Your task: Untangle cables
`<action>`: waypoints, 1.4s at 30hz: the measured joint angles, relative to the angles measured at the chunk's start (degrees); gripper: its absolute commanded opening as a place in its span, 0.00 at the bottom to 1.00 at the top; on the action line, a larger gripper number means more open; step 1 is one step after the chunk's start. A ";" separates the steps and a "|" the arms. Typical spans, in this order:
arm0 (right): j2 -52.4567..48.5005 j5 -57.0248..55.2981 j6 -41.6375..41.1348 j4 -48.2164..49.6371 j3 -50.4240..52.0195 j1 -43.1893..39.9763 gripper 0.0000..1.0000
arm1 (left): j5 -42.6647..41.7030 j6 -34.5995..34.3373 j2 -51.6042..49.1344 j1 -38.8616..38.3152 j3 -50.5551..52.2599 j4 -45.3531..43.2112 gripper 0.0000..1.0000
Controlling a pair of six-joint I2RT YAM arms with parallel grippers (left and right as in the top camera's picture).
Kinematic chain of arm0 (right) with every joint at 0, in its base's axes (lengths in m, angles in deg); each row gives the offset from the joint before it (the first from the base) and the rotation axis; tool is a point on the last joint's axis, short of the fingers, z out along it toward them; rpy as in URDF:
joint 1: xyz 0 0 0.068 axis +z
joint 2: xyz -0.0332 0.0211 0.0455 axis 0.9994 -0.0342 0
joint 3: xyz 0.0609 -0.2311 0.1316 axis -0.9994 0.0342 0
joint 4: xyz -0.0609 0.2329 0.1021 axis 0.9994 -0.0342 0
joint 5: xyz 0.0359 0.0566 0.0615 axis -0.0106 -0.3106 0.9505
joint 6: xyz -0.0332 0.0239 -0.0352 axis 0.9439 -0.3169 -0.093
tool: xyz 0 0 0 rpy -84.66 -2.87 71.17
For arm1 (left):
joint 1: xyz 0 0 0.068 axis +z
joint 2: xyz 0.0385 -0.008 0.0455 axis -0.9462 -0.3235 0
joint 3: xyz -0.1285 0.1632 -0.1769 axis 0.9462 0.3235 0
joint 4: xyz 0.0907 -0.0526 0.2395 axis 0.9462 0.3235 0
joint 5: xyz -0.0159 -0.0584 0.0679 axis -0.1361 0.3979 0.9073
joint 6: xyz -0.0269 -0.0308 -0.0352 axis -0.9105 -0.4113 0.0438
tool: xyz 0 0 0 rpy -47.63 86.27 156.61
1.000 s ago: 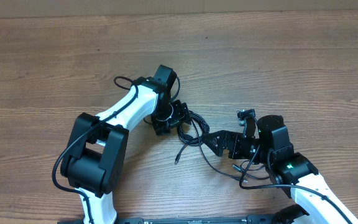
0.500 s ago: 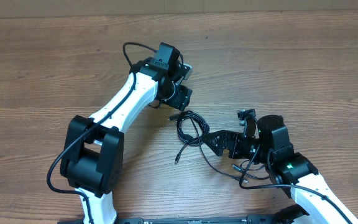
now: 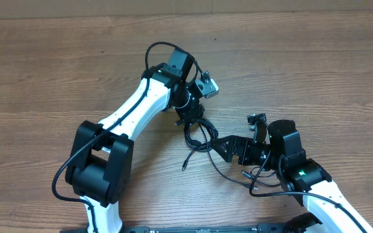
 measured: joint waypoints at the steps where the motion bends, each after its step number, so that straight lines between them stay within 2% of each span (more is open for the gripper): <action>1: 0.00 0.00 -0.04 0.00 0.00 0.00 1.00 | -0.11 0.24 0.00 0.00 0.52 -0.46 0.53; 5: 0.00 0.00 0.00 0.00 0.00 0.00 1.00 | -0.31 1.22 0.00 0.02 4.87 -4.04 0.53; 8: 0.00 0.00 -0.02 -0.02 0.00 0.00 1.00 | -0.33 1.29 0.00 -0.02 7.37 -6.34 0.46; 12: 0.00 0.00 0.00 0.00 0.00 -0.02 1.00 | -0.76 1.25 0.00 -0.33 8.66 -8.59 0.46; 19: 0.00 0.00 -0.02 0.02 0.00 0.00 1.00 | -2.89 1.07 0.00 -0.33 9.40 -8.94 0.31; 26: 0.00 0.00 0.00 0.00 0.00 0.00 1.00 | -3.15 0.85 0.00 -0.33 10.25 -9.64 0.25; 27: 0.00 0.00 0.00 0.00 0.00 0.00 1.00 | -3.15 0.83 0.00 -0.33 10.32 -9.77 0.23; 31: 0.00 -0.02 -0.02 0.00 0.00 0.00 1.00 | -3.08 0.42 0.00 -0.33 10.93 -10.67 0.04; 36: 0.00 0.02 -0.02 0.02 0.00 0.00 1.00 | -1.62 -5.11 0.00 -0.44 11.43 -12.61 0.04; 42: 0.00 0.02 0.00 0.00 0.00 0.00 1.00 | 4.52 -17.44 0.00 -0.83 11.45 -14.10 0.05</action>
